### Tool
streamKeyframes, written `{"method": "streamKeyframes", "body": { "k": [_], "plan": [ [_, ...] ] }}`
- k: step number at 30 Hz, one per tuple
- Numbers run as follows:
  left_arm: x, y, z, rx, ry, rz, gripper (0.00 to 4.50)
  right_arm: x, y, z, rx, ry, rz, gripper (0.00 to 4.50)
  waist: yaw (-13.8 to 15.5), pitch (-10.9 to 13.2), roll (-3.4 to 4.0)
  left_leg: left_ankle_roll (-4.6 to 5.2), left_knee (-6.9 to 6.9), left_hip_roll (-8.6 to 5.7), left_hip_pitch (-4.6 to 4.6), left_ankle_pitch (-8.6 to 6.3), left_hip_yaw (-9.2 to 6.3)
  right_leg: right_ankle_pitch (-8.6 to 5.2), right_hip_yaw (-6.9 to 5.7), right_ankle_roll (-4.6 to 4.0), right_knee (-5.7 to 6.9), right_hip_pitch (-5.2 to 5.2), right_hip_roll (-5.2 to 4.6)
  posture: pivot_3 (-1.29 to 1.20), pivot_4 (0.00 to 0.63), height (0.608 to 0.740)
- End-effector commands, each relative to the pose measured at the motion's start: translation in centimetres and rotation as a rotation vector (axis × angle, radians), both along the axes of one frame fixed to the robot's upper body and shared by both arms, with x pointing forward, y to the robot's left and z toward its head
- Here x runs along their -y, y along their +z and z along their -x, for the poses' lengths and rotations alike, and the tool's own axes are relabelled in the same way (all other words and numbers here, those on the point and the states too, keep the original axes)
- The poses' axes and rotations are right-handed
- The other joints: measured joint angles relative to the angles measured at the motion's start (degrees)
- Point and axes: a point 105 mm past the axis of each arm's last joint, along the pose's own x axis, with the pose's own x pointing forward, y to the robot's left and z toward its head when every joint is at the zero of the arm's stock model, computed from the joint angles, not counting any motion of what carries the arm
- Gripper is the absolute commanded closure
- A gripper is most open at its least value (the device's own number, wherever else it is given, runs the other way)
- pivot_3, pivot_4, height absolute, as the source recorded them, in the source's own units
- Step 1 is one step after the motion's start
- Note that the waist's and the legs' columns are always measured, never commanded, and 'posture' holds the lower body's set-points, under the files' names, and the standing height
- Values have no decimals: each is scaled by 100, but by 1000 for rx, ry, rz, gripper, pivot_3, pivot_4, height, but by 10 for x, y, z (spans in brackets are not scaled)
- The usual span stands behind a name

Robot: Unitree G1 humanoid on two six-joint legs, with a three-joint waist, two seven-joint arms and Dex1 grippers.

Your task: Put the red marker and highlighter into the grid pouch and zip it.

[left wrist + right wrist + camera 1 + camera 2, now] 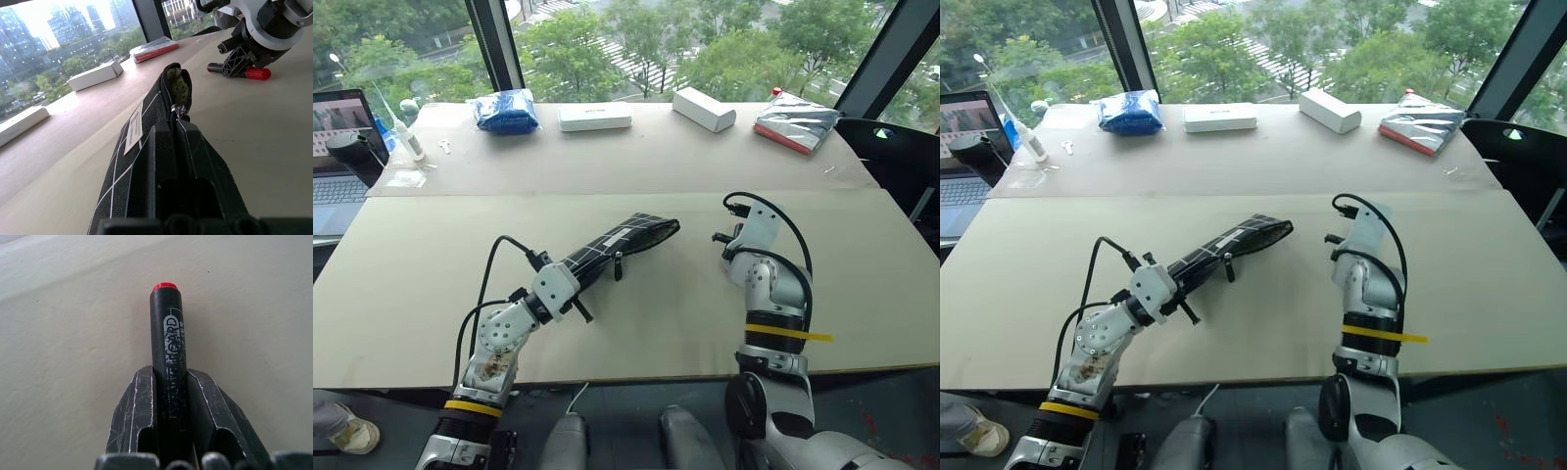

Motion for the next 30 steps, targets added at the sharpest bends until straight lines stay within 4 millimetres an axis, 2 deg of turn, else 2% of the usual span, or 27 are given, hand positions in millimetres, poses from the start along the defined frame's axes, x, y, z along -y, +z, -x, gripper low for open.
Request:
{"method": "streamKeyframes", "body": {
  "k": [1,3,5,6,7,8,9,10,11,12,14,17,23,27,30],
  "plan": [
    [-1,8,0,38,3,9,4500,-1,0,-2,27,51,-49,4004,-6,0,0,0,0,0,0,0,0,0,0,0,0,0,0,0,150,740],
    [-1,8,0,38,1,9,4500,-9,13,-9,105,134,-111,4004,-15,0,0,0,0,0,0,0,0,0,0,0,-1,0,0,0,150,740],
    [-1,8,0,38,0,9,4500,-22,37,-16,235,236,-217,4004,-26,3,4,0,0,0,-2,0,1,0,2,0,-2,-1,0,0,150,740],
    [-2,8,1,37,-1,9,4500,-30,71,-18,385,368,-151,4004,-35,6,9,0,-1,0,-3,0,1,0,2,0,-2,-3,0,0,150,740],
    [-2,8,1,37,-2,9,4500,-39,92,-16,477,470,-88,4004,-47,16,25,0,-4,1,-5,0,1,0,3,0,-2,-8,1,0,150,740],
    [-2,9,1,37,-4,9,4500,-49,111,-10,563,601,59,4004,-50,23,37,0,-5,0,-15,0,4,0,7,1,-2,-20,1,0,150,740],
    [-2,9,2,37,-12,6,4500,-64,123,3,645,778,294,4004,-48,30,49,0,-4,-2,-22,0,5,0,10,1,0,-29,0,0,150,740],
    [-1,9,2,36,-18,4,4500,-75,122,12,671,902,447,4004,-36,33,53,0,-5,-2,-30,0,6,0,10,2,0,-40,0,0,150,740],
    [-1,10,2,38,-25,1,4500,-85,114,22,669,1043,628,4004,-26,32,53,0,-6,-3,-47,0,7,-3,9,5,0,-58,-1,0,150,740],
    [-1,11,1,40,-29,-1,4500,-87,105,26,660,1118,758,4004,-28,30,50,0,-6,-1,-56,0,4,-3,3,6,-2,-66,0,0,150,740],
    [0,14,1,47,-36,-1,4500,-86,90,31,645,1247,946,4004,-36,25,42,0,-11,1,-51,0,4,-4,1,8,-7,-61,0,0,150,740],
    [2,17,1,56,-58,-8,4500,-78,86,33,677,1339,1165,4004,-22,29,42,-1,-2,-3,-54,0,7,-2,8,5,-5,-60,-2,0,150,740],
    [7,22,6,67,-105,-24,4500,-63,93,27,733,1365,1349,4004,-9,29,41,-6,0,-4,-59,4,10,3,11,4,-5,-65,-4,0,150,740],
    [5,22,7,65,-108,-30,4500,-54,99,27,781,1343,1365,4004,-5,29,41,-6,-2,-4,-58,3,9,4,11,2,-6,-64,-3,0,150,740],
    [4,22,7,65,-109,-35,4500,-43,110,31,850,1289,1384,4004,-3,30,41,-6,0,-5,-58,4,9,5,12,1,-4,-64,-4,0,150,740]
  ]
}}
